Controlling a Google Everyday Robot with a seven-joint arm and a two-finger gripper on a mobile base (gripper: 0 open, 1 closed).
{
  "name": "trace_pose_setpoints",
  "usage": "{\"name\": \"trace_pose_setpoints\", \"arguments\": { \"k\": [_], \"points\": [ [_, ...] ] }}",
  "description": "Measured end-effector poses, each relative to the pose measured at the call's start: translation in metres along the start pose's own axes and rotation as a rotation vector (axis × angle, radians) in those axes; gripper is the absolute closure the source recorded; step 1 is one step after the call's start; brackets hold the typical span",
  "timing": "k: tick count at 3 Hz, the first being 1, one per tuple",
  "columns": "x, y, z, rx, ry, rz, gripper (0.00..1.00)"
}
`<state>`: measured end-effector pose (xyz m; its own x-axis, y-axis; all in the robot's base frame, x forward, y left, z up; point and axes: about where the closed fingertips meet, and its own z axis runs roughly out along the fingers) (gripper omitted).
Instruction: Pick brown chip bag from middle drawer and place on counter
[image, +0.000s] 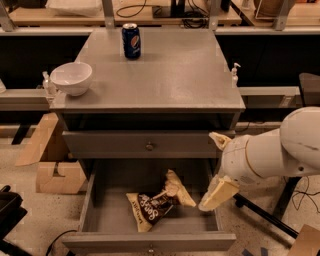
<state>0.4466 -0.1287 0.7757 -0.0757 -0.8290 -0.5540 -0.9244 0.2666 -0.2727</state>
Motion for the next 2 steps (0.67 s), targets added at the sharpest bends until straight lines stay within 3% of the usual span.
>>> {"name": "trace_pose_setpoints", "arguments": {
  "k": [1,2],
  "points": [
    [0.028,0.016,0.046,-0.028,-0.011,0.028,0.0],
    [0.066,0.024,0.099,0.012,0.006,0.005,0.0]
  ]
}}
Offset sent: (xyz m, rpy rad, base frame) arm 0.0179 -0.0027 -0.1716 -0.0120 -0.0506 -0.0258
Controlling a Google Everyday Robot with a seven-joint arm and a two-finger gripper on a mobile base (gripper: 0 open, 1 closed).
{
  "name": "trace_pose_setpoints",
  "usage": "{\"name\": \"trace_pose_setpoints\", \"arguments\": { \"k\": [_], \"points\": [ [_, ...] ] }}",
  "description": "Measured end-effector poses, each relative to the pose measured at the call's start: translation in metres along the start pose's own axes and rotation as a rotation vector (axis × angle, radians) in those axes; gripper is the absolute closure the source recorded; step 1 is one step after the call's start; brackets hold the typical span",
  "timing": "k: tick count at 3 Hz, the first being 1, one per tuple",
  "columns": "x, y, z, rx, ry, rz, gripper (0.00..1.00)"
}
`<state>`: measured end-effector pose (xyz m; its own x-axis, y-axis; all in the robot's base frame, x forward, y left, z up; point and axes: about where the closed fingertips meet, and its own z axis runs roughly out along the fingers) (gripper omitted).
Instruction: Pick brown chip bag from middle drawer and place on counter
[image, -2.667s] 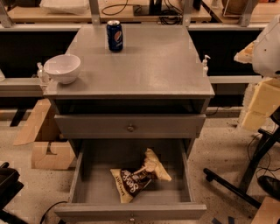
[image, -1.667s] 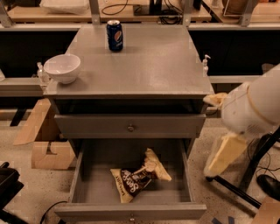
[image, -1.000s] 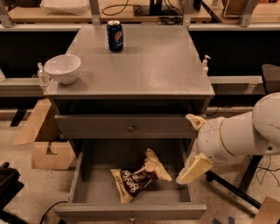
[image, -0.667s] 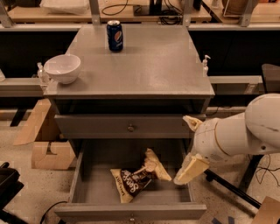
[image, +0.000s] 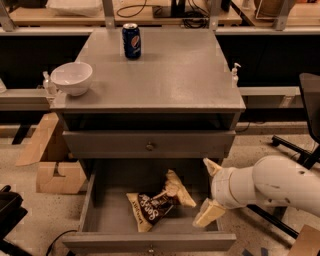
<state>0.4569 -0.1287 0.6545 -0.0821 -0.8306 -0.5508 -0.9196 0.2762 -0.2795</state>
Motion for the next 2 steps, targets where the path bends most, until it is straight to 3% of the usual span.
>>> {"name": "trace_pose_setpoints", "arguments": {
  "k": [2],
  "points": [
    [0.022,-0.003,0.067,-0.043,0.104,-0.113,0.0]
  ]
}}
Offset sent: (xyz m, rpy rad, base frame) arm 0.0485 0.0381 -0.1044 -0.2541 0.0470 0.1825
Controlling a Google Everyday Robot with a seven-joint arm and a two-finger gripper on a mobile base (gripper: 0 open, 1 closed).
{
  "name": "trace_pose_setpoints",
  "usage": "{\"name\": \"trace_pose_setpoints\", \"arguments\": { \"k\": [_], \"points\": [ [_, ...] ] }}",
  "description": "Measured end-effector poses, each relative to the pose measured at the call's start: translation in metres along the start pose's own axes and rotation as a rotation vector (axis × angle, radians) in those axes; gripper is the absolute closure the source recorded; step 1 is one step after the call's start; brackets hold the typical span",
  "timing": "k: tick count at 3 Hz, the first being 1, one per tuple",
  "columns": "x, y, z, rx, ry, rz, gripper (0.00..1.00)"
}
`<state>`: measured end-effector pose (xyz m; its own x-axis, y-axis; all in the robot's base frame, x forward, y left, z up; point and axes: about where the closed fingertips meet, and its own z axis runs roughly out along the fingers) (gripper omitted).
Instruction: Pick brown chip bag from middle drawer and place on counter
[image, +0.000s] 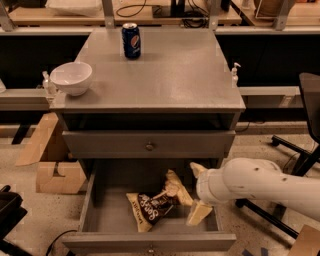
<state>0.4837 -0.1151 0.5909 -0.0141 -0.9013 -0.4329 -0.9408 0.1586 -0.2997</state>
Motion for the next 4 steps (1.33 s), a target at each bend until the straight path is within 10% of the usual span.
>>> {"name": "trace_pose_setpoints", "arguments": {
  "k": [4],
  "points": [
    [-0.024,0.011,0.066,-0.113,0.053,-0.135,0.0]
  ]
}}
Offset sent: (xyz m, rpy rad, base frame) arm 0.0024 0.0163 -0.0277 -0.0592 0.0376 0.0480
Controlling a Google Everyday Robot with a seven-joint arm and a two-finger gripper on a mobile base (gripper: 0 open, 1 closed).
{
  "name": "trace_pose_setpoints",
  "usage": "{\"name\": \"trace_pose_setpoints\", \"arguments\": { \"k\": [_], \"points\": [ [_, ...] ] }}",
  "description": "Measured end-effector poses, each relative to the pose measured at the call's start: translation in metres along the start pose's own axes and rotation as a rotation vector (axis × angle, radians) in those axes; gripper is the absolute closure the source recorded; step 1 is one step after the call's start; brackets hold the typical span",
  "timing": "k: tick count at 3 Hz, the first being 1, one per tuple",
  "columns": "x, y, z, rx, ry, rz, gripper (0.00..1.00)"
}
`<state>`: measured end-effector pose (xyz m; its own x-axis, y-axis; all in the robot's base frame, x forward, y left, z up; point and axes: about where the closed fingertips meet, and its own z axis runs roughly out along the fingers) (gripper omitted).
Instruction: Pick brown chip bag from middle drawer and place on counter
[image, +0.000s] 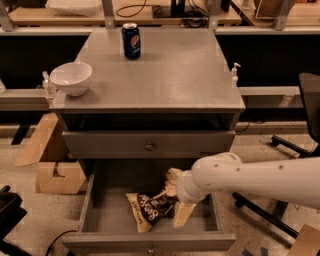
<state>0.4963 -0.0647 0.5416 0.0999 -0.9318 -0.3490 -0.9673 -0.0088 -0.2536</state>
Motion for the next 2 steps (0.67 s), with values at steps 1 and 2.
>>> {"name": "trace_pose_setpoints", "arguments": {
  "k": [1,2],
  "points": [
    [-0.023,-0.004,0.041,-0.062,0.019,-0.12,0.0],
    [-0.038,-0.005,0.069,-0.1,0.04,-0.201,0.0]
  ]
}}
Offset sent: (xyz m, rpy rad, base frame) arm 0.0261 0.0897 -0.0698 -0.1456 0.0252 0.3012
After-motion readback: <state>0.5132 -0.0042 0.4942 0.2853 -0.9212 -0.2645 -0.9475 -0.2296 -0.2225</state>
